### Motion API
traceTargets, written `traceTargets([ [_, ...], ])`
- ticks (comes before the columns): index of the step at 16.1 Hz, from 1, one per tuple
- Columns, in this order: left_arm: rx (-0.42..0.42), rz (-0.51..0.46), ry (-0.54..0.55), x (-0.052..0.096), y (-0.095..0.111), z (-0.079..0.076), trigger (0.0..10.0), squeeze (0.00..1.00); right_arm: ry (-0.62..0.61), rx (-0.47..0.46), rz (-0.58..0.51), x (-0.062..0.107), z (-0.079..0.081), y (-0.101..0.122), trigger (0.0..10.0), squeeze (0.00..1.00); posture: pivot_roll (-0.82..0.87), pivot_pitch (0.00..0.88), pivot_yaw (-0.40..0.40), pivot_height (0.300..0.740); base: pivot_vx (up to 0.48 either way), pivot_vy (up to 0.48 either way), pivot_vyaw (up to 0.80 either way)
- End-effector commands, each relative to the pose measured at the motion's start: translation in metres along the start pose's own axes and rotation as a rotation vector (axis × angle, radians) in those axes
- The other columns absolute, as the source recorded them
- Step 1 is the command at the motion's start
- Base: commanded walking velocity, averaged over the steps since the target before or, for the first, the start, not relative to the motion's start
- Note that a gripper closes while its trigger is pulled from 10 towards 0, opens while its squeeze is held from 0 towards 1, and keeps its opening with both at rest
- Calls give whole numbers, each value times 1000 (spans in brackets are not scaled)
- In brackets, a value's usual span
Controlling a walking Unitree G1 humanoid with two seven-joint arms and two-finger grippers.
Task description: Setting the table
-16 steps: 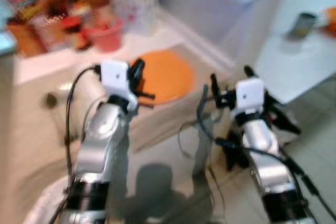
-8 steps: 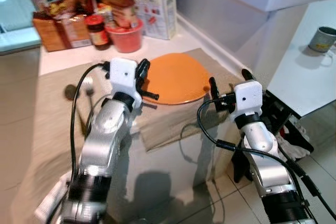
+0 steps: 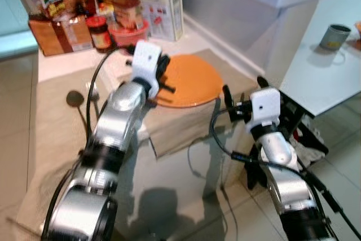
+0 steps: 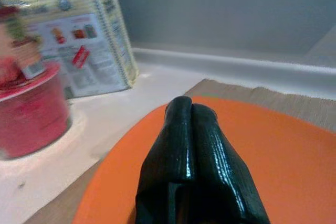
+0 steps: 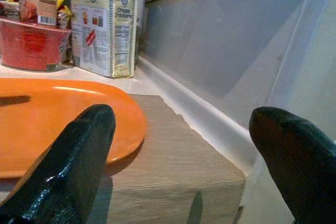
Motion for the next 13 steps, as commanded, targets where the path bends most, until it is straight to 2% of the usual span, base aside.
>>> traceTargets([
  [1, -17, 33, -6, -2, -7, 0, 0, 0, -3, -12, -2, 1, -1, 2, 10000, 0, -53, 0, 80, 740, 0, 0, 0],
  [2, -30, 77, -8, -4, -14, 1, 0, 0, -7, -13, 0, 3, -2, 2, 10000, 0, -59, 0, 84, 740, 0, 0, 0],
  [6, -40, 126, 23, -8, -22, 10, 0, 0, -8, -13, 11, 6, -3, 0, 10000, 0, -64, 0, 84, 740, 0, 0, 0],
  [9, -38, 125, 39, -9, -20, 16, 0, 0, -4, -13, 20, 8, -3, -1, 10000, 0, -62, 0, 81, 740, 0, 0, 0],
  [13, -84, 137, 67, -6, -20, 27, 0, 0, 0, -19, 32, 9, -2, -3, 10000, 0, -57, 0, 77, 740, 0, 0, 0],
])
Point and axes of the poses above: a point about 5 cm out from each wrist's last joint towards the gripper, its own x axis pointing back from the gripper into the wrist, its own y axis along the axis of the wrist's last joint, z = x × y, the point moved 4 cm from there along -x, pointing out of the wrist towards the gripper, and after that the axes turned 3 degrees about x, right-handed, at the moved point
